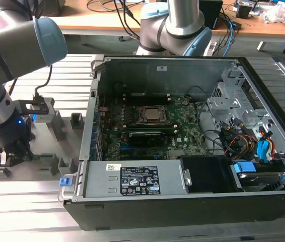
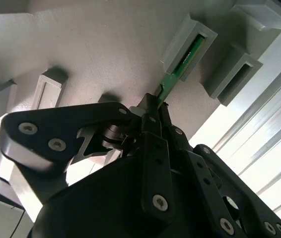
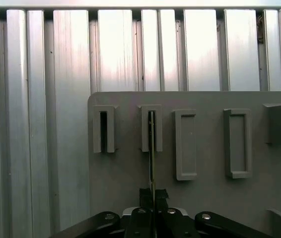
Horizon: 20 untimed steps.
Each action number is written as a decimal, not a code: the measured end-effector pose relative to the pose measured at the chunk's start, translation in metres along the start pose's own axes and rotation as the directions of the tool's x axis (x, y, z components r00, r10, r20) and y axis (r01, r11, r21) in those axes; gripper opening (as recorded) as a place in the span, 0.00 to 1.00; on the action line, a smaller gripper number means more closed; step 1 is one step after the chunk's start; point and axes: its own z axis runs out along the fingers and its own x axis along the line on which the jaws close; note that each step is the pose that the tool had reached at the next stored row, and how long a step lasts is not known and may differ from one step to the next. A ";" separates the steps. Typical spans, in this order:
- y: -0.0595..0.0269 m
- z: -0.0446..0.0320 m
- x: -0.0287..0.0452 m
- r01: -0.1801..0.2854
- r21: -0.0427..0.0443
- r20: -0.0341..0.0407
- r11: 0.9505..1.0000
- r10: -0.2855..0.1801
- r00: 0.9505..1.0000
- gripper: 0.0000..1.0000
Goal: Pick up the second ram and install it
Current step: 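Pick up the second ram and move it above second insertion slot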
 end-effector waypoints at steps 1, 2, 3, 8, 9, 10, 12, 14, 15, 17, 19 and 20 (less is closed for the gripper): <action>0.0001 -0.0008 0.0000 0.000 0.000 0.000 1.000 0.000 1.000 0.14; 0.0001 -0.0015 -0.0001 0.000 0.000 0.000 1.000 0.000 1.000 0.14; 0.0001 -0.0024 -0.0001 0.000 0.000 0.000 1.000 0.000 1.000 0.14; 0.0003 -0.0079 -0.0004 0.000 0.000 0.000 1.000 0.000 1.000 0.14; 0.0003 -0.0087 -0.0004 0.000 0.000 0.000 1.000 0.000 1.000 0.14; 0.0003 -0.0091 -0.0005 0.000 0.000 0.000 1.000 0.000 1.000 0.14; 0.0003 -0.0096 -0.0005 0.000 0.000 0.000 1.000 0.000 1.000 0.14; 0.0003 -0.0113 -0.0006 0.000 0.000 0.000 1.000 0.000 1.000 0.14; 0.0003 -0.0120 -0.0006 0.000 0.000 0.000 1.000 0.000 1.000 0.14; 0.0003 -0.0135 -0.0007 0.000 0.000 0.000 1.000 0.000 1.000 0.14; 0.0003 -0.0153 -0.0008 0.000 0.000 0.000 1.000 0.000 1.000 0.14; 0.0003 -0.0161 -0.0008 0.000 0.000 0.000 1.000 0.000 1.000 0.14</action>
